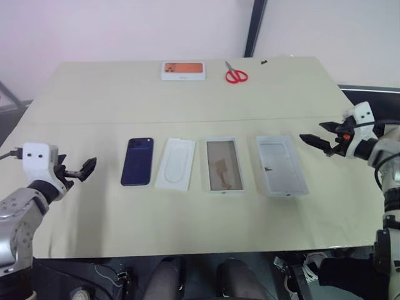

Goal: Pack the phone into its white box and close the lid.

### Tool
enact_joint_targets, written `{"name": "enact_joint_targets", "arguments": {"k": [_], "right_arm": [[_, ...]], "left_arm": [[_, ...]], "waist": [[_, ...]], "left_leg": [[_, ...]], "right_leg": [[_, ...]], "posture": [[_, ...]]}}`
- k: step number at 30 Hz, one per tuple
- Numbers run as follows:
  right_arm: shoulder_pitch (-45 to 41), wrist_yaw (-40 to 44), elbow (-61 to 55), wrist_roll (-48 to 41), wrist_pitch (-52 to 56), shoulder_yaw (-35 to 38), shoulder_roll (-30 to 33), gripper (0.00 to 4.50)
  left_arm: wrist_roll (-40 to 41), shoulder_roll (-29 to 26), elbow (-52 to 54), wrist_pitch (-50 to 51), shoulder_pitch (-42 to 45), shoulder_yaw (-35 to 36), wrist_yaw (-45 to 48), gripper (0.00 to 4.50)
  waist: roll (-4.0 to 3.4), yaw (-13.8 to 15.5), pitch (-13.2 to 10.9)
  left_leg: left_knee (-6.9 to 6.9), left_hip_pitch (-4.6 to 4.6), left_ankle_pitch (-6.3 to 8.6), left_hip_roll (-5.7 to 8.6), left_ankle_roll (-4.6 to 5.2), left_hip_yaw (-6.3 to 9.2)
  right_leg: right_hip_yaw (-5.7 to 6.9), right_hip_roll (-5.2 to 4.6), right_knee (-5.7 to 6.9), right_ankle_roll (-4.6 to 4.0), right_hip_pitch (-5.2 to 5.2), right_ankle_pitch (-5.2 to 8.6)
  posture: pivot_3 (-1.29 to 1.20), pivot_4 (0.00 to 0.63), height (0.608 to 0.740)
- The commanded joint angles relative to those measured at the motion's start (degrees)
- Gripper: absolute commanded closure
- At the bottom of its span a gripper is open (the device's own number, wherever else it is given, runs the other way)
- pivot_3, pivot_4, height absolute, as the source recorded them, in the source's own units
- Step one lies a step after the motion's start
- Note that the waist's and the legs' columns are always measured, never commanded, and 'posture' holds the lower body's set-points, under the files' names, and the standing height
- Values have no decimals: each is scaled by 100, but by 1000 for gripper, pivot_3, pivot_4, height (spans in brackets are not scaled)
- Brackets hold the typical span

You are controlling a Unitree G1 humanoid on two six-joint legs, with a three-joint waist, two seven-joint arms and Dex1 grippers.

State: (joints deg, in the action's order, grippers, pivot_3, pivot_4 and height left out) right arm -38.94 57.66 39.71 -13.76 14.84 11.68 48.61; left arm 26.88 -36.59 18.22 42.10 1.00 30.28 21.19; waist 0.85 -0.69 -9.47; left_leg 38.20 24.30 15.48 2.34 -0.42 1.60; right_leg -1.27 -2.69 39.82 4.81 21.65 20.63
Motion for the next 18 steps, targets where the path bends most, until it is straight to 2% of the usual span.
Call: {"name": "enact_joint_targets", "arguments": {"k": [1,11,15,18], "right_arm": [[-161,36,-41,-1,-98,44,138,0],[-2,0,-633,-71,18,-47,-34,0],[250,-58,-1333,-128,227,-145,-197,0],[434,-116,-1999,-144,439,-263,-346,0]], "left_arm": [[55,11,223,-15,5,104,-37,45],[48,-16,210,43,170,-67,10,45],[66,3,139,20,277,-134,69,45],[73,84,153,61,473,-479,75,45]], "waist": [[0,1,0],[0,-2,0],[0,-1,0],[0,7,0]], "left_leg": [[0,0,0,0,0,0],[0,0,-1,0,-1,0],[0,0,-3,0,-5,0],[0,0,-3,0,-4,1]], "right_leg": [[0,0,0,0,0,0],[0,0,0,0,0,0],[0,0,0,0,0,0],[0,0,2,0,1,0]], "posture": [[0,150,740],[0,150,740],[0,150,740],[0,150,740]]}}
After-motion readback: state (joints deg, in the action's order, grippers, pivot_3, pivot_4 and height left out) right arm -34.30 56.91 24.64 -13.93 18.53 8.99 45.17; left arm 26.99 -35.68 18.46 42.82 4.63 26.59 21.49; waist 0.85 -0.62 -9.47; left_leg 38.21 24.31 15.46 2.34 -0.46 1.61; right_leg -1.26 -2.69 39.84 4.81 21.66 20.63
